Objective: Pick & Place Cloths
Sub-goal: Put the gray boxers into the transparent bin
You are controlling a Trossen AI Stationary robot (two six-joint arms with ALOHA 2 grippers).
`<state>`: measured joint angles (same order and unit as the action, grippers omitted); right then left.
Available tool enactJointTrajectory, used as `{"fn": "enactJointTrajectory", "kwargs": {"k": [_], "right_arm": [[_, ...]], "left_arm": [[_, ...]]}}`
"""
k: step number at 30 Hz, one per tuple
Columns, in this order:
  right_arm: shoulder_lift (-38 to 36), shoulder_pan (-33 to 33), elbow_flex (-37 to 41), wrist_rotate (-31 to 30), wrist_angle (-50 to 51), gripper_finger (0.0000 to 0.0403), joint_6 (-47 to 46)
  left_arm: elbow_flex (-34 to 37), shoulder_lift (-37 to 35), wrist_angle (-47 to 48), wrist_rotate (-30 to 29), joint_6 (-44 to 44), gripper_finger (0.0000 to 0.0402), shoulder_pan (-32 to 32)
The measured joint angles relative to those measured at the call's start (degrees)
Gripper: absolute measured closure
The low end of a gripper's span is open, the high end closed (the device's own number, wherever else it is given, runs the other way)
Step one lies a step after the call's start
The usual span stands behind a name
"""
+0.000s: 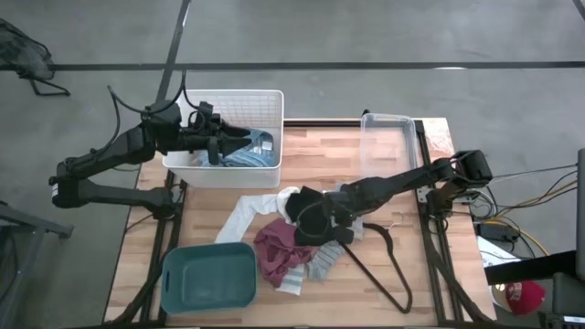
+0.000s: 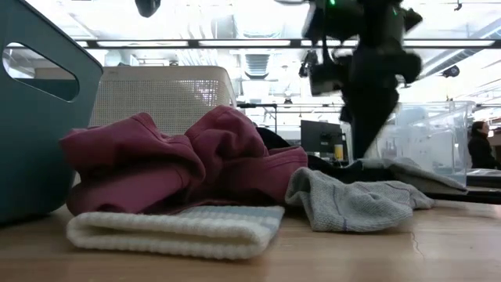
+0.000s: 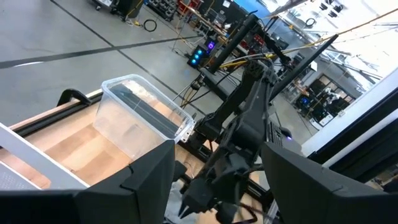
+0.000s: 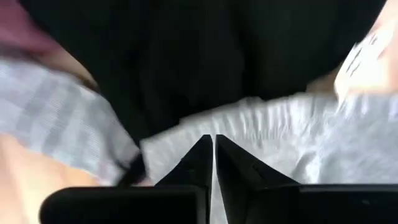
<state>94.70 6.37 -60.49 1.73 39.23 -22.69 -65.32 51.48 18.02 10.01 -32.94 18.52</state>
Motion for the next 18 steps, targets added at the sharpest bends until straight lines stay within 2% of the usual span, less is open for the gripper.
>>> {"fn": "enactJointTrajectory", "kwargs": {"k": [6, 12, 15, 18], "right_arm": [[-0.5, 0.0, -8.9, -2.1, 4.1, 0.0394, 0.7], [-0.5, 0.2, -11.2, 1.0, 4.2, 0.0391, 0.1], [-0.5, 1.2, -9.9, 4.4, 5.8, 0.037, -1.2], [-0.4, 2.9, -8.7, 4.5, 6.9, 0.0331, -1.8]], "left_arm": [[0.0, 0.0, 0.0, -0.2, 0.0, 0.0156, 0.0], [0.0, 0.2, 0.0, -0.2, 0.3, 0.0156, 0.0], [0.0, 0.2, 0.0, -0.2, 0.2, 0.0156, 0.0], [0.0, 0.2, 0.2, -0.2, 0.1, 0.0156, 0.0]]}}
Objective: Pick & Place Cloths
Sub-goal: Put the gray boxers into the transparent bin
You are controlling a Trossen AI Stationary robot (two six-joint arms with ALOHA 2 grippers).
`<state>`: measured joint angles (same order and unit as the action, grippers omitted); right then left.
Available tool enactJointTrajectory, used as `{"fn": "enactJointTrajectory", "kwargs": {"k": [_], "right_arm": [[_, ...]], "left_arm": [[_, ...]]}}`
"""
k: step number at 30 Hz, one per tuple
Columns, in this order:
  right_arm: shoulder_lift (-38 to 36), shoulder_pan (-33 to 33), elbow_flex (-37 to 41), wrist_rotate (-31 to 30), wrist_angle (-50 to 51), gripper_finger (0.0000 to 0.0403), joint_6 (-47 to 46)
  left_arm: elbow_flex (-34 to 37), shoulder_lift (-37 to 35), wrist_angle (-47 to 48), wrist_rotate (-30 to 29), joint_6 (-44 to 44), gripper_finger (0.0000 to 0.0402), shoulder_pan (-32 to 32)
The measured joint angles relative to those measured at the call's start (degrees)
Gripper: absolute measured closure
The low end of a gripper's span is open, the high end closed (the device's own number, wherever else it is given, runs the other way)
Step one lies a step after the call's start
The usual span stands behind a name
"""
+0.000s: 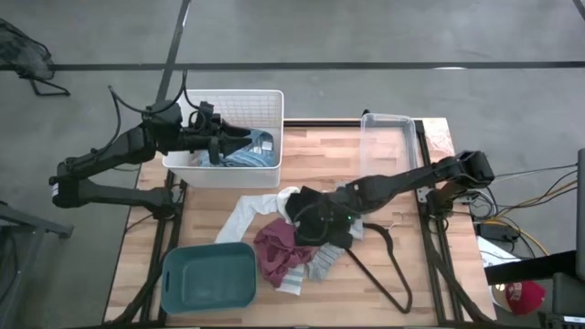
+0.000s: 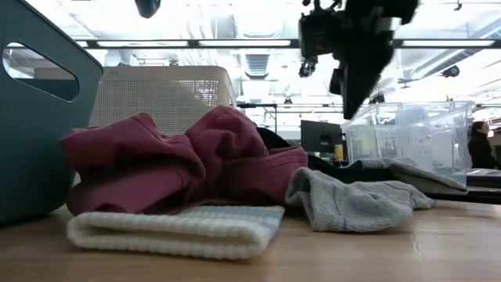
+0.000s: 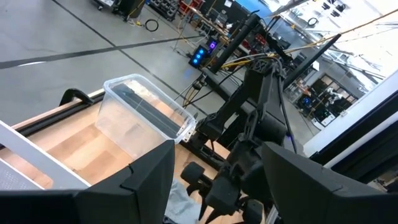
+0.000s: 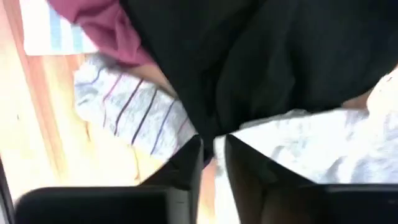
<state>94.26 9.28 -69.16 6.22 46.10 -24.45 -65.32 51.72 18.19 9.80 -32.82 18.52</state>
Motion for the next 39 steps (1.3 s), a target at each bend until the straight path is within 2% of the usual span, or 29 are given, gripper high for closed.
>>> {"fn": "enactJointTrajectory", "kwargs": {"k": [5, 10, 14, 17, 20, 23, 31, 39], "right_arm": [[0.4, 2.4, 3.2, -0.7, -0.4, 0.0239, -5.0], [0.9, 4.6, 7.3, -5.0, -2.5, 0.0156, -5.3], [1.5, 4.6, 9.6, -9.7, -3.4, 0.0119, -5.9], [1.6, 4.6, 10.9, -13.8, -4.3, 0.0113, -6.7], [1.6, 4.4, 11.7, -14.0, -5.9, 0.013, -7.1], [1.6, 4.3, 12.0, -13.8, -7.0, 0.0177, -8.4], [1.6, 3.7, 12.2, -11.2, -8.0, 0.0376, -8.6], [1.6, 3.4, 4.4, -9.6, -7.3, 0.0393, -8.1]], "left_arm": [[0.0, 0.0, 1.0, 0.0, 0.3, 0.0156, 0.0], [0.0, 0.0, 1.5, 0.0, 0.9, 0.0156, 0.0], [0.0, 0.0, 1.5, 0.0, 0.9, 0.0156, 0.0], [0.0, 0.0, 1.6, 0.0, 0.4, 0.0156, 0.0], [0.0, 0.0, 1.6, 0.0, -0.1, 0.0156, 0.0], [0.0, 0.0, 1.6, 0.0, -0.1, 0.0156, 0.0], [0.0, 1.0, 1.6, -0.7, -0.8, 0.0156, 0.0], [0.0, 1.7, 1.6, -0.7, -1.7, 0.0156, 0.0]]}}
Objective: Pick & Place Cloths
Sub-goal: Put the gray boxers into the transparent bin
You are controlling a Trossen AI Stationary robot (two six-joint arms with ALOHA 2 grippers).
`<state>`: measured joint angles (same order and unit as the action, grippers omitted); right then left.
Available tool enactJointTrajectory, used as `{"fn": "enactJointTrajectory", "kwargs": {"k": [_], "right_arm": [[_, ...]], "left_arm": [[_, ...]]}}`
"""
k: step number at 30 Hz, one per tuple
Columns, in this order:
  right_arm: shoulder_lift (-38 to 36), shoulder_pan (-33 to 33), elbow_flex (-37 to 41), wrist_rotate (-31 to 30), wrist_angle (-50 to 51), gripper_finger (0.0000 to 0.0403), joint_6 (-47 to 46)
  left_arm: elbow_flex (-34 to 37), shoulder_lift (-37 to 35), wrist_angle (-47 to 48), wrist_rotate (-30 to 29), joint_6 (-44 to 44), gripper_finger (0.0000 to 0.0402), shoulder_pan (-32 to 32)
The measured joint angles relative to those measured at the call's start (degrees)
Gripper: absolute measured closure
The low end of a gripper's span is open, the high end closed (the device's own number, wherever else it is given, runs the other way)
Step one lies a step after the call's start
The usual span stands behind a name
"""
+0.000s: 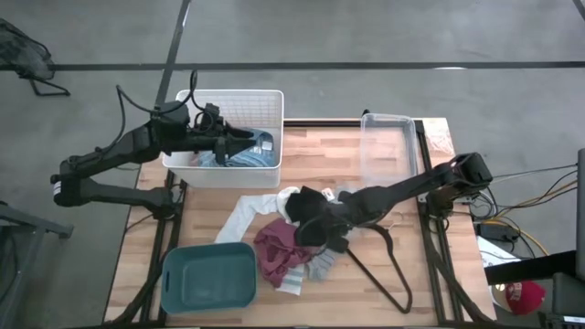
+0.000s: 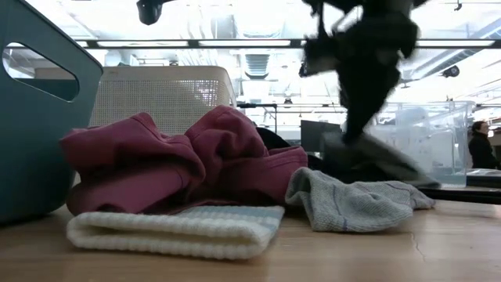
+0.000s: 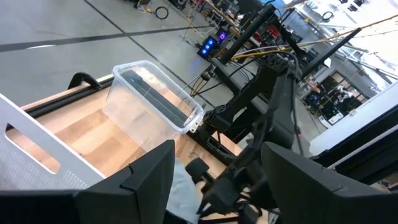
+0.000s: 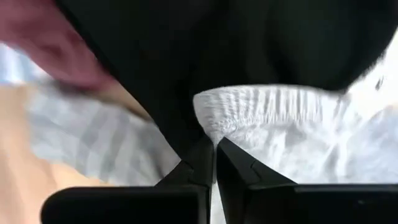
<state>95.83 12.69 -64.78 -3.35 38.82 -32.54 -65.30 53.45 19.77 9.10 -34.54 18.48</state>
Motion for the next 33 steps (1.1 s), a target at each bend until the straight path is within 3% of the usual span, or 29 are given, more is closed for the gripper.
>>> {"fn": "enactJointTrajectory", "kwargs": {"k": [6, 11, 17, 25, 33], "right_arm": [[-0.1, -0.4, -7.4, -2.5, 2.1, 0.0394, 1.7], [-0.1, -0.6, -15.1, -8.8, 8.3, 0.0394, 4.5], [-0.2, -3.1, -24.7, -16.6, 17.4, 0.0394, 8.5], [-0.2, -7.1, -36.9, -22.5, 30.6, 0.0394, 10.6], [-0.2, -10.3, -50.1, -34.1, 46.3, 0.0394, 10.2]], "left_arm": [[0.0, 0.0, 0.0, 0.0, 0.0, 0.0156, 0.0], [0.0, 0.2, -0.1, 0.0, 0.2, 0.0156, 0.0], [0.1, 0.2, -0.1, 0.0, 0.1, 0.0156, 0.0], [0.1, 0.2, 0.0, 0.0, 0.2, 0.0156, 0.0], [0.0, 0.2, -0.1, 0.0, 0.2, 0.0156, 0.0]]}}
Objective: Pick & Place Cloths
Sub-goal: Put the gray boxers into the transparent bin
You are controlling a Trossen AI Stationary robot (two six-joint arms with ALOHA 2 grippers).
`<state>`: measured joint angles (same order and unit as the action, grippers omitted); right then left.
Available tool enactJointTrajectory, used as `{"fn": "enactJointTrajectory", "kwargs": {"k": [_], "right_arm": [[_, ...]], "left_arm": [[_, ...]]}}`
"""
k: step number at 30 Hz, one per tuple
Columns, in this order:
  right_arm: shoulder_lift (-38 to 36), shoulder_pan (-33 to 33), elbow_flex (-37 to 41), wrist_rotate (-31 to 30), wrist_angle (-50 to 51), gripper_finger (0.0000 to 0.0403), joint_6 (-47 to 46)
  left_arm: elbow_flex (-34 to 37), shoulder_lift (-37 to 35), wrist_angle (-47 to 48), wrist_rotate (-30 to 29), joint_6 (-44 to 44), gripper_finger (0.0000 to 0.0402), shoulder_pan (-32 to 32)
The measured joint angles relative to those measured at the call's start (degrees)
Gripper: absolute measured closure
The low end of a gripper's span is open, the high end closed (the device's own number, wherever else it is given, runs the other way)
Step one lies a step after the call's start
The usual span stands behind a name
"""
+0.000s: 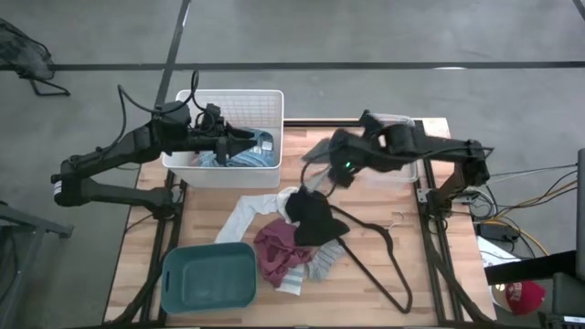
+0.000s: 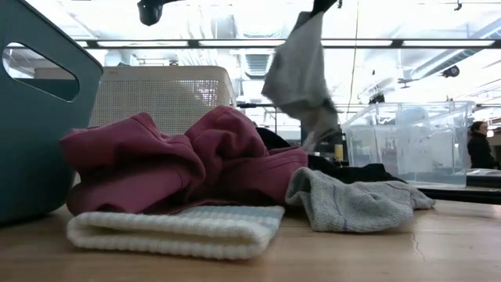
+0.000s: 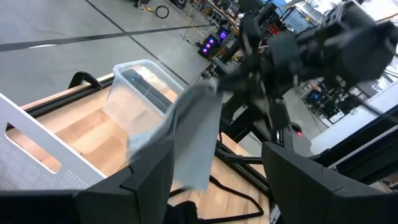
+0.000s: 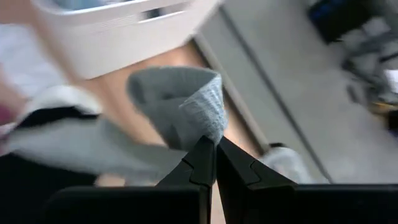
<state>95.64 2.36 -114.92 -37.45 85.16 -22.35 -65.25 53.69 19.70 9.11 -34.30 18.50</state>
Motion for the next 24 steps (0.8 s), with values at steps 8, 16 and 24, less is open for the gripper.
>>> {"fn": "enactJointTrajectory", "kwargs": {"k": [8, 16, 24], "right_arm": [[-0.9, -3.3, -10.3, -5.2, 4.7, 0.0394, 1.4], [-6.0, -7.3, -12.7, -10.6, 4.8, 0.0394, 1.4], [-14.6, -13.5, -4.8, -6.9, 4.9, 0.0394, -4.3]], "left_arm": [[0.0, 0.0, 0.0, 0.0, 0.0, 0.0156, 0.0], [0.0, 0.0, 0.0, 0.0, 0.0, 0.0156, 0.0], [0.8, 0.0, 0.0, 0.0, 0.0, 0.0156, 0.0]]}}
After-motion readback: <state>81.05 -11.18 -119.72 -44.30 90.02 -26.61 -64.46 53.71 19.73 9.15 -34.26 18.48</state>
